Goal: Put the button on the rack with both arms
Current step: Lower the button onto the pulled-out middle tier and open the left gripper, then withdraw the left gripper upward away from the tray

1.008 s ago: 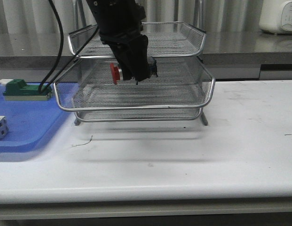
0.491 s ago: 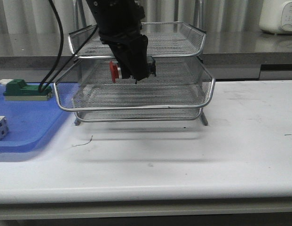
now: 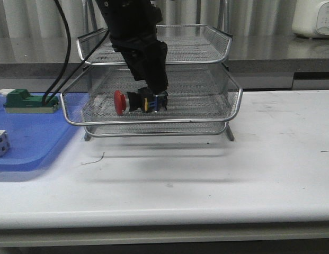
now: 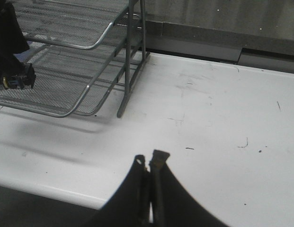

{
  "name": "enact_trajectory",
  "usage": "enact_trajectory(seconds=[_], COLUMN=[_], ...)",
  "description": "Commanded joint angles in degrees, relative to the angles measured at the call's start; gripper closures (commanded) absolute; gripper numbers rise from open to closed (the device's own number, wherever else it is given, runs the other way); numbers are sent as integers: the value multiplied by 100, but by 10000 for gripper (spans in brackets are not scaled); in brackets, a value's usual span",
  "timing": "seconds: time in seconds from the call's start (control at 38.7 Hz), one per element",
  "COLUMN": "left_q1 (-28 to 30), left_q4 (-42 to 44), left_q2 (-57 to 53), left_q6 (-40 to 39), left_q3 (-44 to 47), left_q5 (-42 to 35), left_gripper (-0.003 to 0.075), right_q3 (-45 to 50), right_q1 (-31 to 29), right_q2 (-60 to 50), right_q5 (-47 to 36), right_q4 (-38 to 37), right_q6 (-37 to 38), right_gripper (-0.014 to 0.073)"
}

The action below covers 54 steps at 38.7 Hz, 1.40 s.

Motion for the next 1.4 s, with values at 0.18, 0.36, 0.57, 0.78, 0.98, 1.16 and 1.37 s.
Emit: enact_trajectory(seconds=[0.18,0.36,0.57,0.78,0.98,1.16,1.37], left_q1=[-6,-6,-6,6,259,843,1529], left_q4=[-134,-330,-509,-61,439,-71,-388], left_q2=[-393,-393,-445,-750,-1492,-2330,-3331], left_q6=[-64,-64,-95,-921,-1258,-1258,-1258], left_q3=[-375,-1000,-1357,-1276,-598,431,1756], left_q5=[311,1231,1469,1469,1469,1469,1197], left_gripper=[236,307,575,739,739,739,739], right_q3=[-142,-142,-142,-142,-142,-142,-142], right_q1=[19,19,19,19,19,19,19], right_q2=[60,60,60,60,60,60,60], right_q5=[-452,-452,-452,-452,-452,-452,-452], right_q4=[8,8,8,8,8,8,8], right_q6=[-18,-18,-18,-18,-18,-18,-18], right_gripper=[655,655,655,655,655,655,655])
